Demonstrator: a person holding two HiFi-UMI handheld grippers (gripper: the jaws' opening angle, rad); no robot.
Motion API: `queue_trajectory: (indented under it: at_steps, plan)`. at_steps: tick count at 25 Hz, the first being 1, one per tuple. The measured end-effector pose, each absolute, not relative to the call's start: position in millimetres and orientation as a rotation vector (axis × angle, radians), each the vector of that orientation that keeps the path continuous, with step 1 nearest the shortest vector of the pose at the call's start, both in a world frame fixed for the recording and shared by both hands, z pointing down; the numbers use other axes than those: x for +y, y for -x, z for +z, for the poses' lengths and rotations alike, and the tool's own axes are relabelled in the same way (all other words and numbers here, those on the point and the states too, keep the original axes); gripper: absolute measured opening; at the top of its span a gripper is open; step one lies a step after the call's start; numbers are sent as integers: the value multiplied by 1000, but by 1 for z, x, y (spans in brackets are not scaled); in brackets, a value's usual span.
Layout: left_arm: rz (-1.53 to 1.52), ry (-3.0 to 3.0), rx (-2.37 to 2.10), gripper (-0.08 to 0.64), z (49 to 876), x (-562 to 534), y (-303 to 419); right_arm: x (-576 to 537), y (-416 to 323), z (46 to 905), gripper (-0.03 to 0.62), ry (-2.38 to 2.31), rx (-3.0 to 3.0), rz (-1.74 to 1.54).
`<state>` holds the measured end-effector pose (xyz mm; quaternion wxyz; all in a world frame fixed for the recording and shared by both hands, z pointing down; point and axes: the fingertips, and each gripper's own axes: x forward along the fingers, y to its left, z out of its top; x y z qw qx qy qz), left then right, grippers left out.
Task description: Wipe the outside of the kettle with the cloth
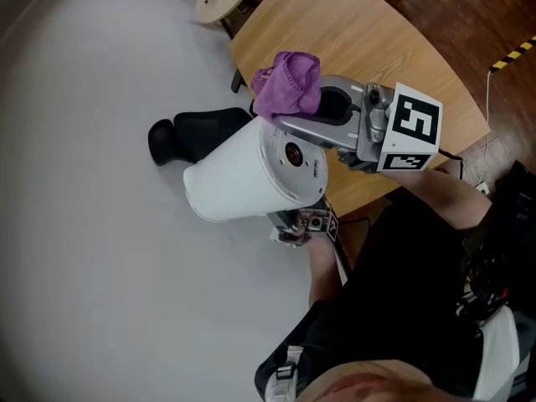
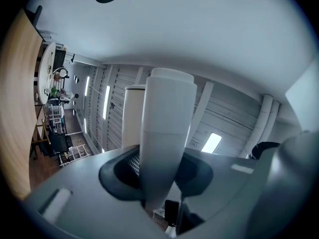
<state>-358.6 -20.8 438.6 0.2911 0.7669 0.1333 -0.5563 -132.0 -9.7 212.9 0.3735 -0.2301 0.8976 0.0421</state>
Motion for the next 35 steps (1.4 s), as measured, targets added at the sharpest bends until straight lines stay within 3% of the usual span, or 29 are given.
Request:
queue_trajectory:
  at_steps: [14,19,29,35]
  plan:
    - [-1504,-2069,345,52,424,-29,345,42,143,195,61,231,2295,163]
    - [-1611,-1996,354,52,419,-36,360,75,181,245,61,85,2492,11]
    - [-1754,-1907,342,52,415,-40,386,5,162,312,63,481,2464,9]
    - [-1739,-1950,367,52,405,-39,381,63,164,271,63,196,2399,46]
